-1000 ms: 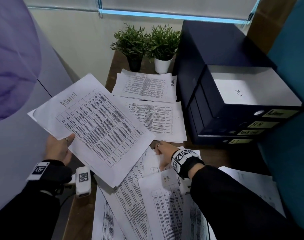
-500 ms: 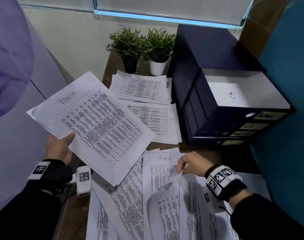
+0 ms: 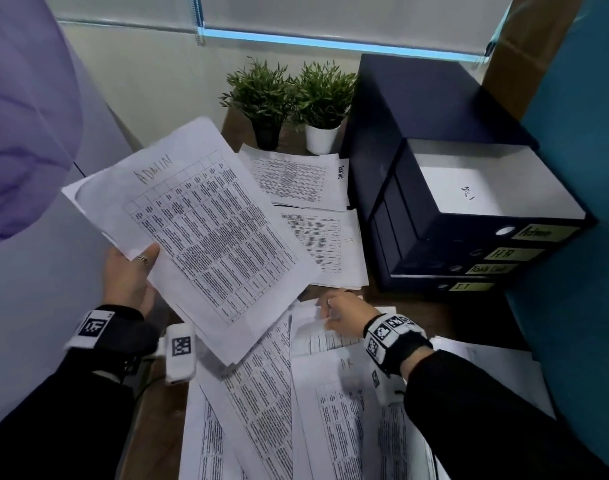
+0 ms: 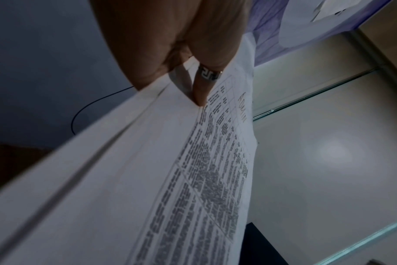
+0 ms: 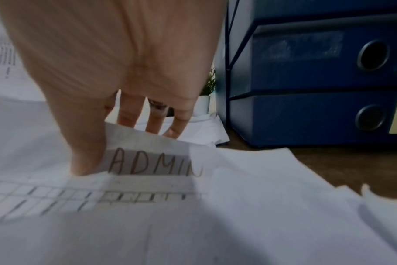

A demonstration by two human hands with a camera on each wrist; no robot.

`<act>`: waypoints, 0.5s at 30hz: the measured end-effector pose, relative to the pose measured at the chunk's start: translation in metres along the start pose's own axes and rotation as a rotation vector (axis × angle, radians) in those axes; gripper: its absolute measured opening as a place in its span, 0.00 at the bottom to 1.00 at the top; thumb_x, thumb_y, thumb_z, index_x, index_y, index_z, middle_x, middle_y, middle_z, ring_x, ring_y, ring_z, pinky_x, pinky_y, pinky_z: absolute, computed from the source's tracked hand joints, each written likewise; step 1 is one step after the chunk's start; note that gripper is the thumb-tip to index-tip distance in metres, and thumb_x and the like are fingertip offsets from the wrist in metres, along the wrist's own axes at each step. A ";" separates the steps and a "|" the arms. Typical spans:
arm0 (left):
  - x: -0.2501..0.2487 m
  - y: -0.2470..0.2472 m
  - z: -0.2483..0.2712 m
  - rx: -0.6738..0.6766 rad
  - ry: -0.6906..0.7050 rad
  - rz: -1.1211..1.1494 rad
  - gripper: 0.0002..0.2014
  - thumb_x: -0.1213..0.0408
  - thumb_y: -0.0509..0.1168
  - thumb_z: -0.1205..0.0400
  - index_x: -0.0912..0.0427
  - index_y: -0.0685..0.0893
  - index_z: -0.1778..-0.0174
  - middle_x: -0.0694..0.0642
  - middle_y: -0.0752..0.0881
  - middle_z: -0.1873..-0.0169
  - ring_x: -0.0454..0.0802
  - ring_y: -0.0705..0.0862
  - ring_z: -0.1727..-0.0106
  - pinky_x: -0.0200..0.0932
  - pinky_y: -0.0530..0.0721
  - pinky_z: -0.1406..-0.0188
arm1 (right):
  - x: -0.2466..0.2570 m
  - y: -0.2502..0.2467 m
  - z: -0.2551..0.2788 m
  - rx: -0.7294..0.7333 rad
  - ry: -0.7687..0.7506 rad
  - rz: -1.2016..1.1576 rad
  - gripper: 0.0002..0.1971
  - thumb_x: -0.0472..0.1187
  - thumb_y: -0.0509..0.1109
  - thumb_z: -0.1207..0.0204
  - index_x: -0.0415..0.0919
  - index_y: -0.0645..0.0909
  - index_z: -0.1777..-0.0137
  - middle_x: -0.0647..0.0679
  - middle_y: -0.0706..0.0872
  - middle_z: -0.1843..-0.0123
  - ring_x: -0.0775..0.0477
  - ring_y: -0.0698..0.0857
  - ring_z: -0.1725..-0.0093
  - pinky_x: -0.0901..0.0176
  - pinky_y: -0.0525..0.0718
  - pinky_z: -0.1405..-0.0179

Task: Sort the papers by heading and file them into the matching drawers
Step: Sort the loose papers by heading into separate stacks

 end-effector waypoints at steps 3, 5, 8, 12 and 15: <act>-0.003 -0.007 -0.004 -0.036 -0.004 -0.010 0.21 0.77 0.61 0.20 0.69 0.73 0.30 0.53 0.85 0.47 0.49 0.85 0.49 0.48 0.83 0.43 | 0.003 0.002 0.001 -0.054 0.014 -0.026 0.08 0.30 0.66 0.29 0.45 0.80 0.61 0.44 0.84 0.46 0.44 0.82 0.43 0.54 0.79 0.39; -0.006 -0.011 -0.004 -0.044 -0.001 -0.002 0.20 0.77 0.61 0.20 0.69 0.73 0.30 0.52 0.84 0.49 0.46 0.84 0.51 0.49 0.81 0.42 | 0.005 -0.003 0.011 -0.108 -0.010 -0.112 0.14 0.25 0.62 0.29 0.44 0.80 0.64 0.45 0.85 0.51 0.46 0.84 0.47 0.59 0.81 0.42; -0.011 -0.013 -0.003 -0.017 0.006 -0.019 0.14 0.77 0.60 0.20 0.58 0.80 0.42 0.48 0.86 0.52 0.43 0.85 0.52 0.46 0.82 0.45 | 0.008 -0.022 0.033 -0.252 -0.022 -0.283 0.08 0.28 0.69 0.27 0.40 0.84 0.53 0.50 0.86 0.57 0.50 0.85 0.54 0.62 0.85 0.49; -0.022 0.004 0.018 0.120 0.029 -0.099 0.14 0.74 0.59 0.18 0.56 0.78 0.39 0.44 0.90 0.51 0.34 0.87 0.52 0.34 0.84 0.46 | 0.029 -0.062 0.053 -0.485 -0.150 -0.407 0.13 0.32 0.73 0.27 0.44 0.83 0.45 0.56 0.88 0.62 0.52 0.88 0.59 0.62 0.86 0.51; -0.029 0.028 0.050 0.297 0.047 -0.097 0.08 0.69 0.58 0.17 0.53 0.79 0.48 0.33 0.89 0.66 0.29 0.87 0.61 0.23 0.82 0.64 | 0.057 -0.088 0.055 -0.703 -0.290 -0.355 0.03 0.32 0.74 0.29 0.36 0.87 0.57 0.49 0.90 0.60 0.63 0.85 0.57 0.73 0.82 0.54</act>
Point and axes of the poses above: each hand's wrist, its own z-axis away from the middle knuckle, its own y-axis out of the palm, x = y × z, the point moved 2 cm from there along -z, towards the middle knuckle
